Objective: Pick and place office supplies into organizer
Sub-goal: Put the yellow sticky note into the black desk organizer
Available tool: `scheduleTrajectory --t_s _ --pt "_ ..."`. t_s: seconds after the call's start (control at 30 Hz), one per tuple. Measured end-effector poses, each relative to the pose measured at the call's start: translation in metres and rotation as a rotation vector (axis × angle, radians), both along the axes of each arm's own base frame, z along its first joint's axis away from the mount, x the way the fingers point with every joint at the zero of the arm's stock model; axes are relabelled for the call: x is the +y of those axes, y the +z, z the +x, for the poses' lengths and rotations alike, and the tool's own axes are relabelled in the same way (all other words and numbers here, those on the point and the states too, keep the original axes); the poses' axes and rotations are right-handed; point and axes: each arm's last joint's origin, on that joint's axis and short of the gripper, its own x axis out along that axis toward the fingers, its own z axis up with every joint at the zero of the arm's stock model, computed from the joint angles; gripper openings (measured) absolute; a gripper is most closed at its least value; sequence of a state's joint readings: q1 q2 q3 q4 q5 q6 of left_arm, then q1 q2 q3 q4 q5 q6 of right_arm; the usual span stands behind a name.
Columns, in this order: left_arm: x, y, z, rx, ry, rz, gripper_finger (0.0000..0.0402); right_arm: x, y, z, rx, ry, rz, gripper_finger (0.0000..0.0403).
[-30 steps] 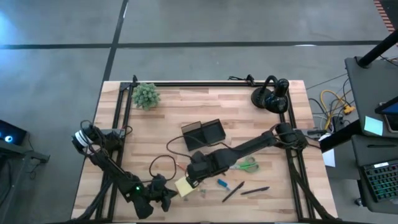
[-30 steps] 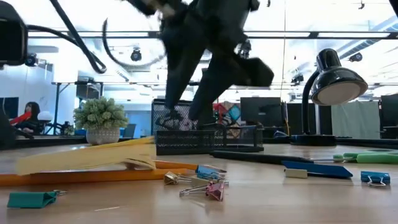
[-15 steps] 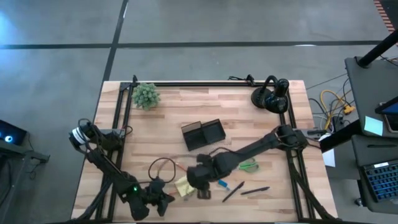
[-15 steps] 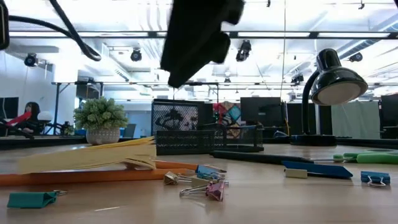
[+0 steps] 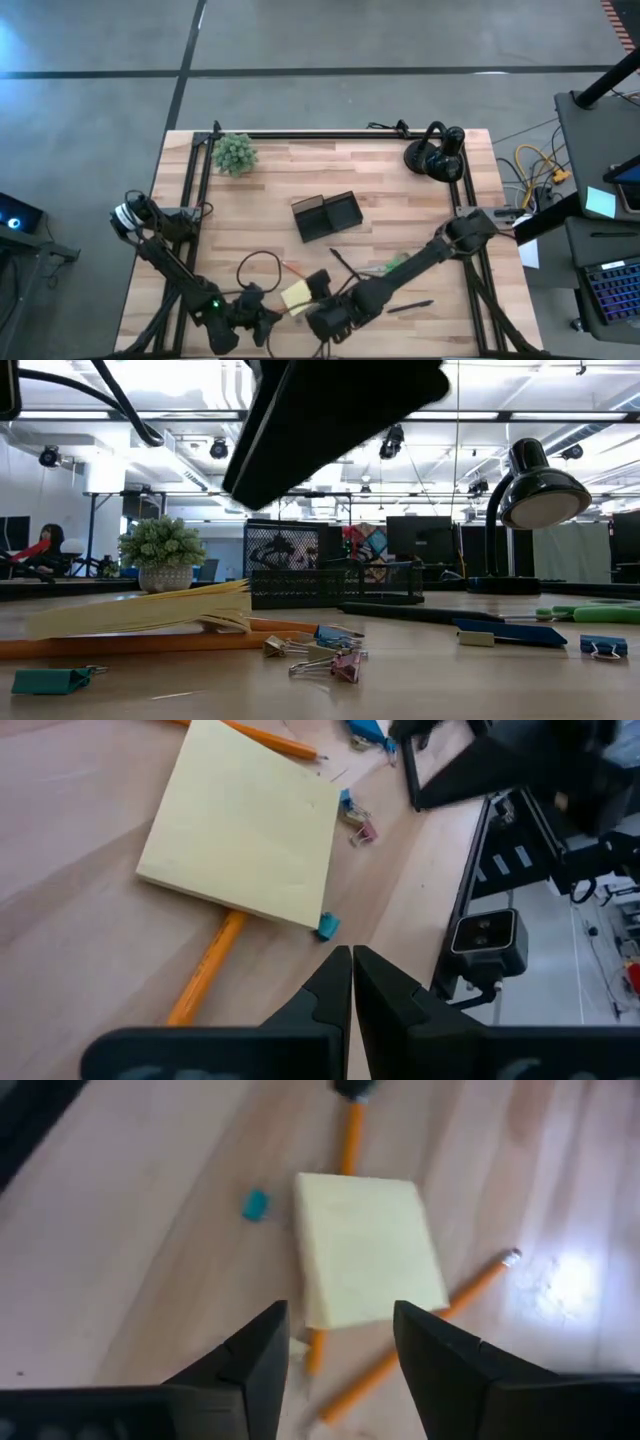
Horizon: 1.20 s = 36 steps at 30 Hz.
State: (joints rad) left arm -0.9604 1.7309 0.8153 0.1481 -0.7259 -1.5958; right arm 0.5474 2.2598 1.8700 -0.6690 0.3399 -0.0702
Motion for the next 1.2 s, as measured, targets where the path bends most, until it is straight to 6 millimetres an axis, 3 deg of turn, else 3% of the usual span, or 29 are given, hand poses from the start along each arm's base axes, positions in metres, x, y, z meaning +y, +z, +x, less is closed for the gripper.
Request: scheduleTrajectory --t_s 0.23,0.47,0.67,0.83,1.2 --pt "-0.004 0.003 -0.001 -0.005 -0.035 0.018 0.0 0.024 -0.017 0.01 -0.109 0.01 -0.28 0.0189" --pt "-0.006 0.002 -0.004 -0.002 -0.05 0.02 0.0 0.032 -0.026 0.023 -0.126 -0.031 -0.266 0.019" --pt "-0.006 0.002 -0.003 -0.003 -0.058 0.037 0.0 0.041 -0.024 0.018 -0.073 0.002 -0.275 0.019" --pt "-0.005 0.002 -0.004 -0.002 -0.059 0.039 0.0 0.041 -0.032 0.018 -0.017 0.047 -0.181 0.019" --pt "-0.005 0.001 -0.004 0.0 -0.058 0.041 0.0 0.024 -0.049 0.023 0.025 0.026 -0.224 0.019"
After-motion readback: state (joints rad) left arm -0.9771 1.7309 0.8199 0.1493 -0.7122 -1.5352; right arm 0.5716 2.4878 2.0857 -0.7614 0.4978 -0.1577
